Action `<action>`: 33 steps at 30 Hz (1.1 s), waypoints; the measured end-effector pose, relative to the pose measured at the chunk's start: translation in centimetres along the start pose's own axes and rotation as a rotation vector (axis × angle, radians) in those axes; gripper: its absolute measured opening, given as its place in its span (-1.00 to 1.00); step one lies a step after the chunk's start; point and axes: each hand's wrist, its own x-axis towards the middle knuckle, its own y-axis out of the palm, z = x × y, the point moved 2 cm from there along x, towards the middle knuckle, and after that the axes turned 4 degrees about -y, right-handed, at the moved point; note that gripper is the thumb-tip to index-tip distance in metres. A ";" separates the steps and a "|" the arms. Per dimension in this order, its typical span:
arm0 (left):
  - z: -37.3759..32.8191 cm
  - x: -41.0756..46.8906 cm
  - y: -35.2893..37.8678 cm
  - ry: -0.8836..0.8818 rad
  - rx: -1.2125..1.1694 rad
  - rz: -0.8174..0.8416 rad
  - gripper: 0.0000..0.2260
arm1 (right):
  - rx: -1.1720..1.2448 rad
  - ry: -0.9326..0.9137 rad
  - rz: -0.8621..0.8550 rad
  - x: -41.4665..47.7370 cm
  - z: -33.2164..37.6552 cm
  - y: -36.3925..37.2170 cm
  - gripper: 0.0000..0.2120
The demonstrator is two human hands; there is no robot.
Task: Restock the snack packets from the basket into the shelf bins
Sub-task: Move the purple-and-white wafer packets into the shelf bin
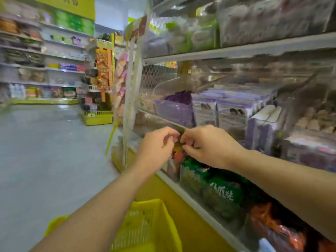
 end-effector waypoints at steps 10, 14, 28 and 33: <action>20.5 -18.2 1.7 -0.571 0.173 0.192 -0.83 | 0.238 -0.082 0.746 -1.6 7.7 28.9 -0.67; 27.3 -23.1 2.1 -0.772 0.282 0.376 -0.76 | 0.291 -0.066 1.012 -3.6 8.9 38.5 -0.55; 38.8 -32.1 3.5 -0.787 0.905 0.687 -0.61 | 0.324 -0.153 1.386 -11.1 11.4 56.7 -0.49; 39.6 -32.3 4.3 -0.827 0.922 0.702 -0.63 | 0.251 -0.192 1.411 -10.8 11.5 57.0 -0.44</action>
